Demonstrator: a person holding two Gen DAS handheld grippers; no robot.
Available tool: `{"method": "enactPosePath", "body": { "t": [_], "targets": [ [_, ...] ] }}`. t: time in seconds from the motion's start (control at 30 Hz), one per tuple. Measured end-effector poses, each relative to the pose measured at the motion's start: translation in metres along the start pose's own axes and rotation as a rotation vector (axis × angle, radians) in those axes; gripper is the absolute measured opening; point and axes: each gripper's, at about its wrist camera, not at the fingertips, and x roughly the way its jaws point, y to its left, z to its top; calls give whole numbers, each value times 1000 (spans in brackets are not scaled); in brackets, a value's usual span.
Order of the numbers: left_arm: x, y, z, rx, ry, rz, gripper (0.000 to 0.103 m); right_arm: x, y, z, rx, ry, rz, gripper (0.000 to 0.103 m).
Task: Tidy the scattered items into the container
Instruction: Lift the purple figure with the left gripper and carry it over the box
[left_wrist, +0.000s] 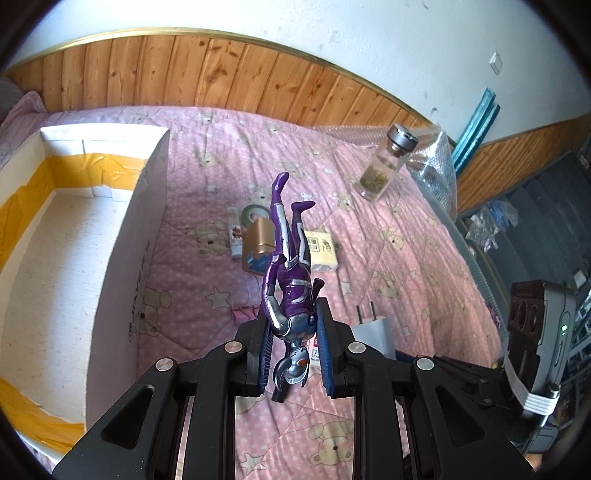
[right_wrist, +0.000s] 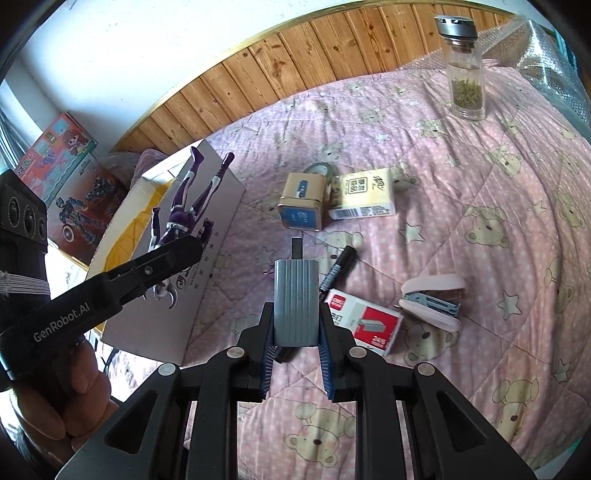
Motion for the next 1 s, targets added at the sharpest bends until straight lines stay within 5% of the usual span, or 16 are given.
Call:
{"method": "enactPosePath", "body": {
  "t": [1.0],
  "targets": [
    [-69, 46, 37, -134, -153, -62, 22, 11, 86, 29, -148, -22, 68, 22]
  ]
}}
